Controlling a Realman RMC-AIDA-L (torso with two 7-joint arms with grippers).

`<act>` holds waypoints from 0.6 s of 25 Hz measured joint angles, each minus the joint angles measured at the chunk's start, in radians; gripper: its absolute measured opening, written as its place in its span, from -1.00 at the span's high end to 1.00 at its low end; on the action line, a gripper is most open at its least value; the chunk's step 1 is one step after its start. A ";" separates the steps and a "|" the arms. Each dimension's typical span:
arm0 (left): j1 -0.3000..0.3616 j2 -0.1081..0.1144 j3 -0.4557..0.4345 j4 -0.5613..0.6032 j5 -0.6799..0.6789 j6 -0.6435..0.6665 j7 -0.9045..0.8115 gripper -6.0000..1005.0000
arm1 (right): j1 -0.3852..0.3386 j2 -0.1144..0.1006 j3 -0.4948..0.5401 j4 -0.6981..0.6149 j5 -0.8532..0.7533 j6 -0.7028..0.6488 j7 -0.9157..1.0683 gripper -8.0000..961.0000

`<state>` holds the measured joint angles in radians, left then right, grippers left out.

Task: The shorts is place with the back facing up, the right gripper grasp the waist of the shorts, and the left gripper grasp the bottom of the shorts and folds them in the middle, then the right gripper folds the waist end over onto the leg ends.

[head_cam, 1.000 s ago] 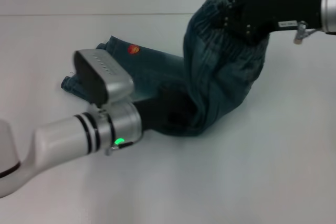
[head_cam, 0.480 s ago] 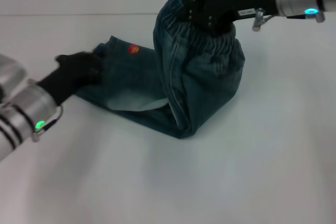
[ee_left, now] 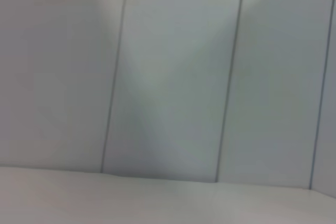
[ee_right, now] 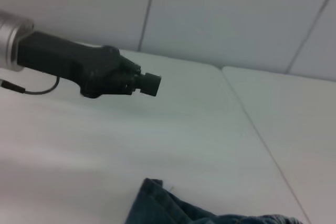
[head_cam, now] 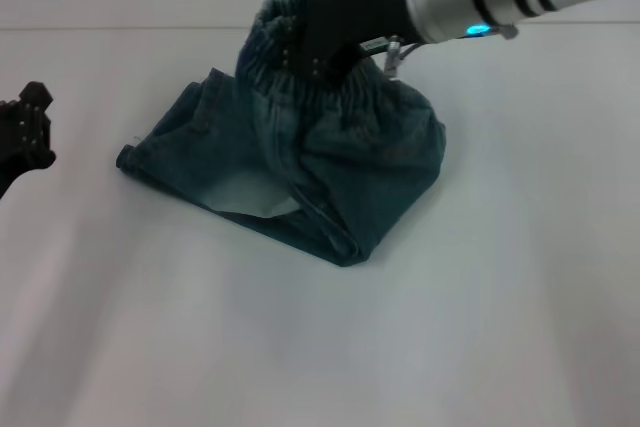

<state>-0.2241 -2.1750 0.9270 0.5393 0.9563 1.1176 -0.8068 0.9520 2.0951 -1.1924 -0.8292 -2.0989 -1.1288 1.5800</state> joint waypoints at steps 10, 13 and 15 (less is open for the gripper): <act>0.017 0.000 -0.006 -0.023 0.048 0.010 0.002 0.99 | 0.060 0.007 -0.145 0.104 0.125 0.155 -0.098 0.78; 0.019 0.000 -0.006 -0.025 0.049 0.015 0.000 0.99 | 0.060 0.006 -0.162 0.111 0.131 0.178 -0.103 0.73; 0.020 0.000 -0.006 -0.025 0.049 0.018 0.000 0.99 | 0.056 0.006 -0.164 0.111 0.133 0.183 -0.104 0.63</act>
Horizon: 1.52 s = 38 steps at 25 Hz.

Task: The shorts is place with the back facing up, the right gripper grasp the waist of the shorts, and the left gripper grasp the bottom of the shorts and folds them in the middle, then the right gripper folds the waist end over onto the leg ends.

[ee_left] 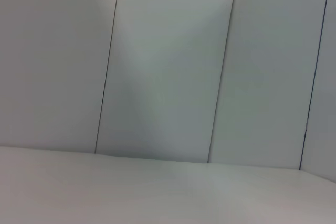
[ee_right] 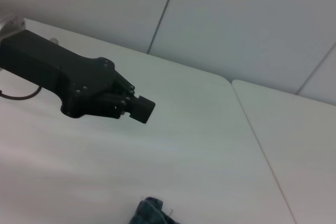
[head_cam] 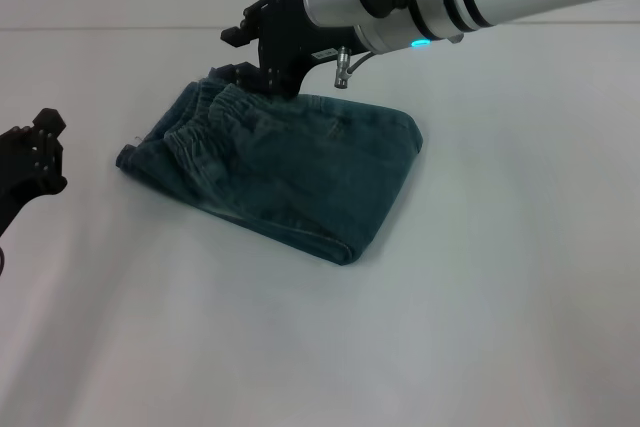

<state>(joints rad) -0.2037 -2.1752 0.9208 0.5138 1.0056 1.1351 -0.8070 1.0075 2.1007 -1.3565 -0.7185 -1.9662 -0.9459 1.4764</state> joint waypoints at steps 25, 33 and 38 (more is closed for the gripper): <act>-0.028 0.044 -0.265 0.167 0.628 0.367 -0.392 0.71 | -0.650 -0.005 0.038 -0.239 0.450 -0.177 -0.152 -0.93; -0.076 0.068 -0.289 0.192 0.806 0.444 -0.410 -0.14 | -0.727 -0.008 0.049 -0.053 0.531 -0.275 -0.369 -0.93; -0.107 0.085 -0.327 0.187 0.890 0.556 -0.416 -0.53 | -0.762 -0.004 0.058 0.019 0.562 -0.340 -0.520 -0.93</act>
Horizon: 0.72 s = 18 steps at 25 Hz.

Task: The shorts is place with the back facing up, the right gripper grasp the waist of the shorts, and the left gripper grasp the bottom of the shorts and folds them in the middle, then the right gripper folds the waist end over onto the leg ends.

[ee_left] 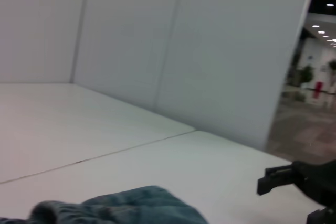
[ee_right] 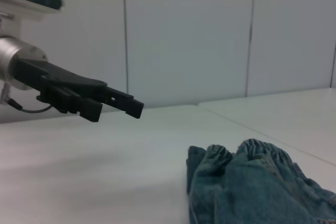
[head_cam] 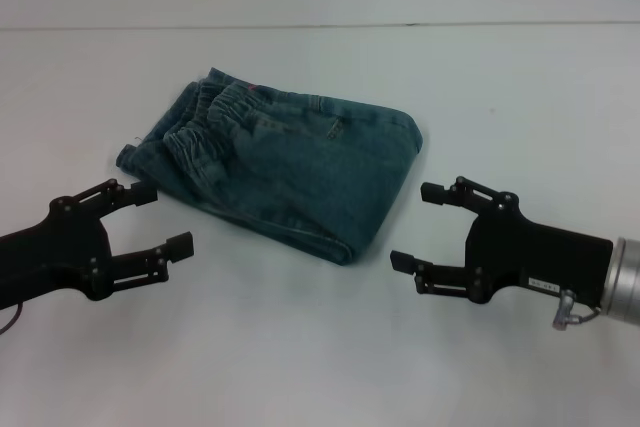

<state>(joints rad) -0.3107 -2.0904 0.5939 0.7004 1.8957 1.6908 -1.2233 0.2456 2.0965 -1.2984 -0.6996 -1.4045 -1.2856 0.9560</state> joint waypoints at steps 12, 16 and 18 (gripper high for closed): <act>-0.003 0.003 -0.028 0.000 0.060 0.036 0.002 -0.86 | -0.012 -0.006 0.053 0.071 0.014 -0.083 -0.133 -0.93; -0.003 0.003 -0.031 0.002 0.063 0.038 0.001 -0.86 | -0.012 -0.006 0.060 0.076 0.012 -0.083 -0.135 -0.93; -0.004 0.003 -0.031 0.002 0.067 0.033 0.000 -0.86 | -0.014 -0.006 0.067 0.078 0.011 -0.083 -0.137 -0.93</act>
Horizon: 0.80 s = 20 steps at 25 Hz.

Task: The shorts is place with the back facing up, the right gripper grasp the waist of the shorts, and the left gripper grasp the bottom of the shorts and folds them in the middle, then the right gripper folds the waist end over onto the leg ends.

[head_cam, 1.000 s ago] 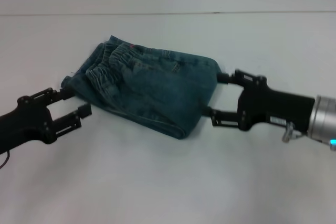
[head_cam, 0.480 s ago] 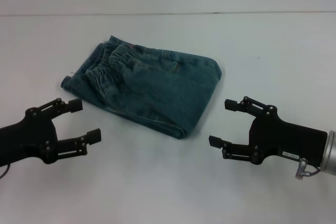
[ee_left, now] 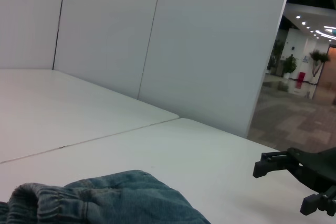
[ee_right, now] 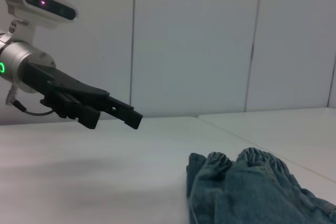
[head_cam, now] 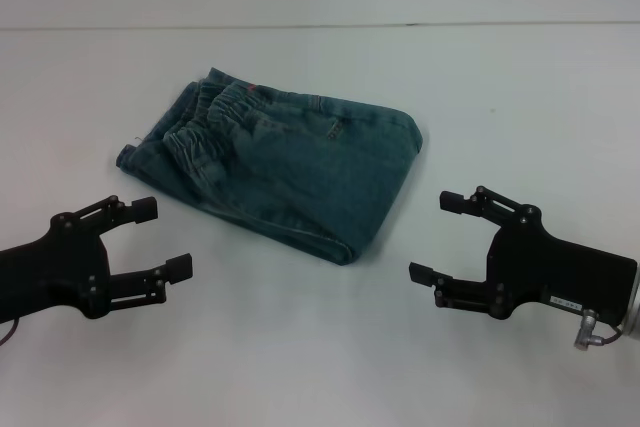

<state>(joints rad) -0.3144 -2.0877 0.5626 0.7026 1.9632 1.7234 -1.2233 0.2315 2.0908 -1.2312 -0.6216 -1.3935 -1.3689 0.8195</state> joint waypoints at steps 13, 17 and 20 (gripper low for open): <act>0.006 -0.008 -0.001 -0.004 0.002 -0.021 0.005 -0.87 | 0.009 0.001 0.016 0.013 0.003 -0.003 -0.002 -0.93; 0.009 -0.009 0.001 -0.003 0.004 -0.027 0.006 -0.87 | 0.026 0.004 0.016 0.030 0.003 -0.006 -0.004 -0.93; 0.010 -0.009 0.002 -0.004 0.014 -0.029 0.007 -0.87 | 0.033 0.005 0.016 0.038 0.004 -0.009 -0.008 -0.93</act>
<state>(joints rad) -0.3043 -2.0969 0.5644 0.6985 1.9776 1.6942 -1.2167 0.2643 2.0953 -1.2157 -0.5839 -1.3898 -1.3775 0.8117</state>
